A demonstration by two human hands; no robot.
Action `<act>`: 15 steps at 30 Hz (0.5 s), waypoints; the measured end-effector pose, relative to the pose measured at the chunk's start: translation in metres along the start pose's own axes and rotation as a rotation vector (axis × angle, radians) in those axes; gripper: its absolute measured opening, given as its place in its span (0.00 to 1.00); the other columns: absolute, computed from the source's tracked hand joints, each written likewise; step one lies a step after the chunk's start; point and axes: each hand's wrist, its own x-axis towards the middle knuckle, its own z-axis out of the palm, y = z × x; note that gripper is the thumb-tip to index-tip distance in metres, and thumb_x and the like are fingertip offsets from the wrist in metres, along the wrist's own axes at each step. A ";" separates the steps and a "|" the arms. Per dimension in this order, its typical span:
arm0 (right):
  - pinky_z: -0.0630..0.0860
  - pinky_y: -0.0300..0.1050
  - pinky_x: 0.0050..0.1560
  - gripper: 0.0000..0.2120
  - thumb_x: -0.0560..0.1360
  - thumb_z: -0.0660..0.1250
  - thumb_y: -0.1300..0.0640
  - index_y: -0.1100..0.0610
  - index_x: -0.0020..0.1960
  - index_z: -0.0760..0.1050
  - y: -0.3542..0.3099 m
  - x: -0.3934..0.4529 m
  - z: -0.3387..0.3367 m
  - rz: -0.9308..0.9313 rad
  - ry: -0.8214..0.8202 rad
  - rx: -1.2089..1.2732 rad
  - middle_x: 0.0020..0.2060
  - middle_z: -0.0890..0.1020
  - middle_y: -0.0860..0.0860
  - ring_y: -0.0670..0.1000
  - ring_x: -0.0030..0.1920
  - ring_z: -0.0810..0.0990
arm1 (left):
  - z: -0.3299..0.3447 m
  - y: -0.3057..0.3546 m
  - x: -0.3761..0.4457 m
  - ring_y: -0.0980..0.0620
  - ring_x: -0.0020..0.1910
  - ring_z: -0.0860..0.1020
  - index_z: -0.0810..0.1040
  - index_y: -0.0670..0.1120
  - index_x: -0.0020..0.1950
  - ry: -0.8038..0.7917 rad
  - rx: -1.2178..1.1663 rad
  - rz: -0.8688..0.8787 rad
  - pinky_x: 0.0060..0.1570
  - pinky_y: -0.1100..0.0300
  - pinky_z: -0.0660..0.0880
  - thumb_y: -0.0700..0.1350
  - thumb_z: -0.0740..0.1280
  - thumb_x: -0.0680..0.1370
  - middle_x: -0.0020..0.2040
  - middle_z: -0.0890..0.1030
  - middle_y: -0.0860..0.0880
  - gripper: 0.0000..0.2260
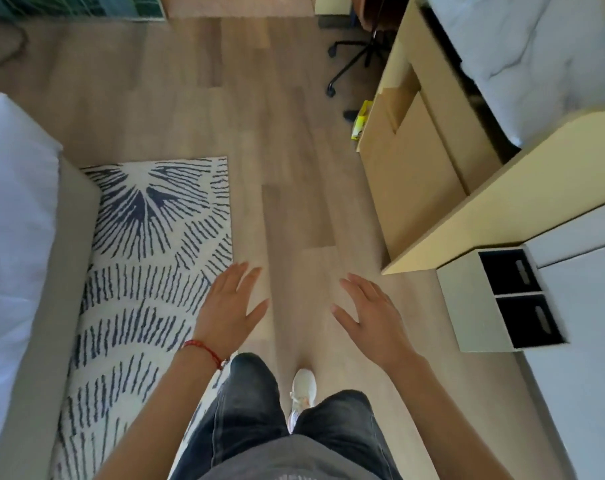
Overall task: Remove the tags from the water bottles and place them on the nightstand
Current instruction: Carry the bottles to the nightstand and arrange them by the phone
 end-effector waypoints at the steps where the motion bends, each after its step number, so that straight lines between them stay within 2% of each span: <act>1: 0.60 0.45 0.68 0.24 0.78 0.58 0.46 0.54 0.70 0.63 0.001 0.016 -0.004 -0.012 -0.004 0.011 0.71 0.66 0.52 0.52 0.70 0.64 | -0.001 -0.001 0.011 0.41 0.72 0.60 0.64 0.42 0.70 -0.001 0.002 -0.012 0.70 0.48 0.57 0.50 0.64 0.76 0.72 0.64 0.40 0.25; 11: 0.58 0.45 0.71 0.26 0.78 0.54 0.43 0.53 0.72 0.60 0.000 0.196 -0.011 -0.028 -0.101 0.079 0.73 0.62 0.50 0.49 0.72 0.60 | -0.023 -0.052 0.174 0.39 0.70 0.63 0.67 0.41 0.68 -0.011 0.009 -0.099 0.68 0.46 0.61 0.48 0.67 0.75 0.70 0.68 0.39 0.25; 13: 0.58 0.45 0.71 0.26 0.78 0.54 0.43 0.53 0.72 0.60 -0.004 0.242 -0.019 -0.032 -0.108 0.071 0.73 0.62 0.50 0.49 0.72 0.60 | -0.037 -0.066 0.218 0.40 0.72 0.61 0.65 0.42 0.70 -0.028 0.010 -0.104 0.70 0.47 0.58 0.50 0.65 0.76 0.71 0.66 0.39 0.25; 15: 0.58 0.45 0.70 0.26 0.78 0.55 0.43 0.53 0.72 0.60 -0.011 0.287 -0.031 -0.037 -0.100 0.064 0.73 0.63 0.51 0.49 0.72 0.60 | -0.055 -0.077 0.259 0.41 0.72 0.60 0.63 0.43 0.71 -0.038 0.027 -0.110 0.71 0.48 0.57 0.57 0.58 0.77 0.72 0.65 0.40 0.27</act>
